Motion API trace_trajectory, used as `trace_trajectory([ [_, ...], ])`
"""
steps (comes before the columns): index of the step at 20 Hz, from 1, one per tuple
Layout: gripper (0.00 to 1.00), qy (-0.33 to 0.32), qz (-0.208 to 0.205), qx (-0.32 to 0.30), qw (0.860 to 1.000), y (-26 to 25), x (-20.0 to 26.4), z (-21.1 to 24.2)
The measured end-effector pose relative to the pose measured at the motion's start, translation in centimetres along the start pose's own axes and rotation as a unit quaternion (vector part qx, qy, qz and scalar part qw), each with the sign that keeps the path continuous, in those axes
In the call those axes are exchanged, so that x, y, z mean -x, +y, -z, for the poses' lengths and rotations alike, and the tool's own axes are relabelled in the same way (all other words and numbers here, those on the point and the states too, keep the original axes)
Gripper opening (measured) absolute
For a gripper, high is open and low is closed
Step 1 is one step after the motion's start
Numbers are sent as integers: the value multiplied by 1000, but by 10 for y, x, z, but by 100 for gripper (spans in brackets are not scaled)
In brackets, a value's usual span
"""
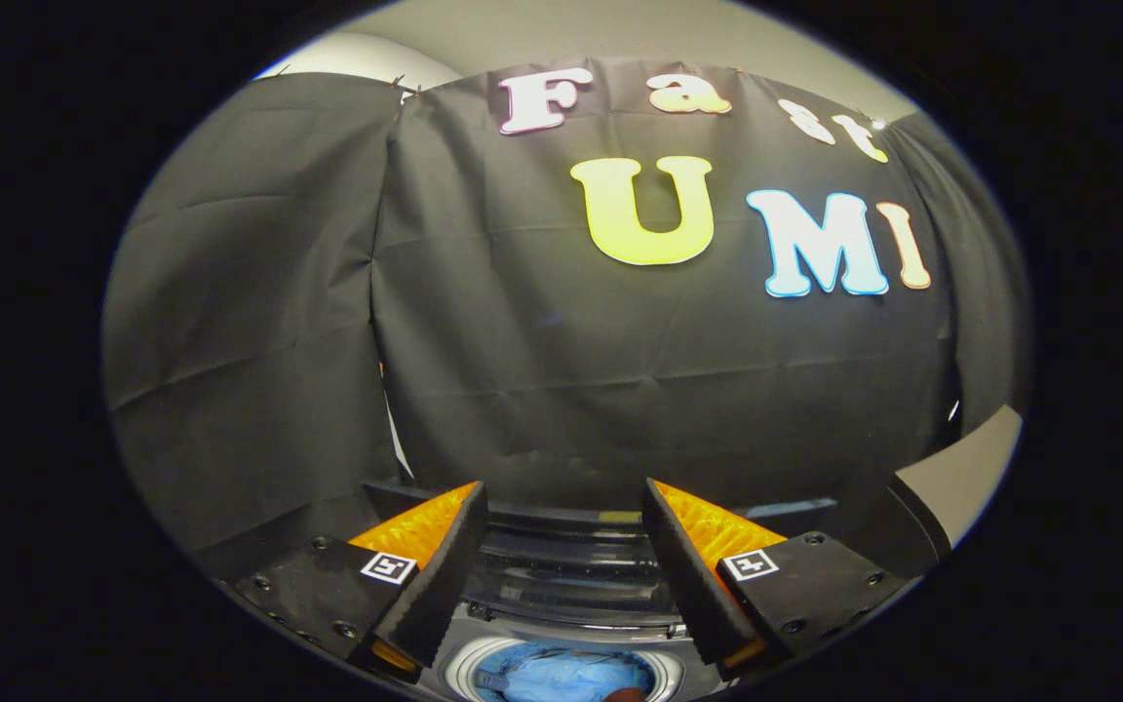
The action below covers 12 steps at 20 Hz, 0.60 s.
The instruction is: Put the clothes into the washing machine and then close the washing machine lid.
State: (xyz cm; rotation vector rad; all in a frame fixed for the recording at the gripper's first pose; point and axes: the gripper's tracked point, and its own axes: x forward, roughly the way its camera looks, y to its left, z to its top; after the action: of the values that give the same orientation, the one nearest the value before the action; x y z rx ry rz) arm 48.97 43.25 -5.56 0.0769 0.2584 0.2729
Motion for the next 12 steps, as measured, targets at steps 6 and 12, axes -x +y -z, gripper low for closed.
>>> trace_trajectory([
  [6, 98, 16, 28, -17, 999, -6, -41, -8],
  [12, 98, 72, 67, -18, 995, -20, -69, 25],
])
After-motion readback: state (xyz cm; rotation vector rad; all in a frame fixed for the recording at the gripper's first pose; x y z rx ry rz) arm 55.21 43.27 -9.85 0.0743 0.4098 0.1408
